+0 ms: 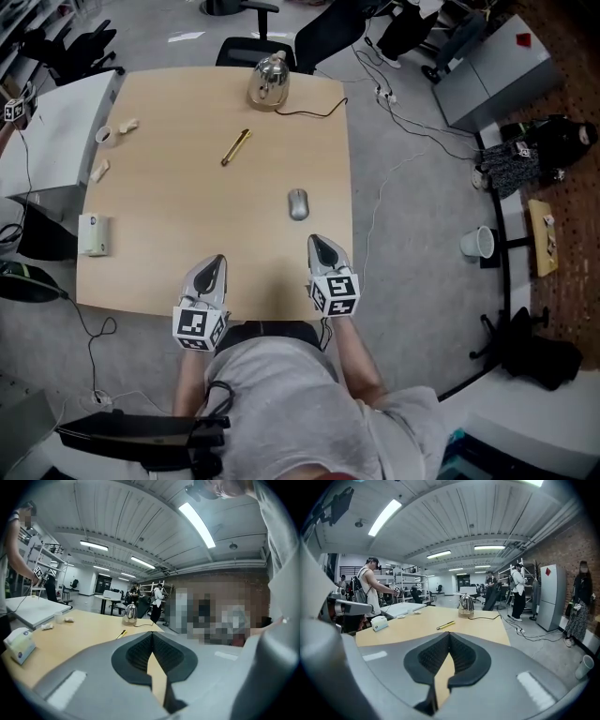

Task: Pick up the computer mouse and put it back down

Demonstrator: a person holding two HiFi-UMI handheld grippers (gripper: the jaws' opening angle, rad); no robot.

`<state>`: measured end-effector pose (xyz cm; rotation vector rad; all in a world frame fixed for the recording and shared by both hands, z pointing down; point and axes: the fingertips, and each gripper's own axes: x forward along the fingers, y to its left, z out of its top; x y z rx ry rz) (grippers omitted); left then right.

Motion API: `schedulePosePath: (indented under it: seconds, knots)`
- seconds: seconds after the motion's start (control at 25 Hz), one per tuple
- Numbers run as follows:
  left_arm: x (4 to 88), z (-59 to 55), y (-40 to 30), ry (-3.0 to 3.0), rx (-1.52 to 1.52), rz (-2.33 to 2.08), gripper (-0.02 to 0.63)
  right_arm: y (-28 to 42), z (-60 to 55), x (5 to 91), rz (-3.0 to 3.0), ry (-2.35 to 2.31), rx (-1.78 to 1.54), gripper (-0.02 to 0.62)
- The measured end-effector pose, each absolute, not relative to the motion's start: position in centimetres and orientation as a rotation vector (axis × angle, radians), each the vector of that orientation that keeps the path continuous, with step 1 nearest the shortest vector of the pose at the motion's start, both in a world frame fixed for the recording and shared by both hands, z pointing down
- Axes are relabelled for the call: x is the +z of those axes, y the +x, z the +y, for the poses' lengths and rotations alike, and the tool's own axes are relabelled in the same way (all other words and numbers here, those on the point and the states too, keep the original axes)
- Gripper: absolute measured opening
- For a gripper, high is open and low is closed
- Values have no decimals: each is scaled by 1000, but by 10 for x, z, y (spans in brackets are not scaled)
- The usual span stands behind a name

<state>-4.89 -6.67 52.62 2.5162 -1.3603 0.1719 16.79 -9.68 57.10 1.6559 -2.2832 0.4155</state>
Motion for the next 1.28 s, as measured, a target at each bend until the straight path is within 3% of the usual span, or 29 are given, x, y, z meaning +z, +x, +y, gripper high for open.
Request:
schedulePosePath:
  seconds: [1.28]
  knots:
    - [555, -105, -39, 2380, 246, -1417, 20, 191, -230, 701, -2070, 1446, 530, 25]
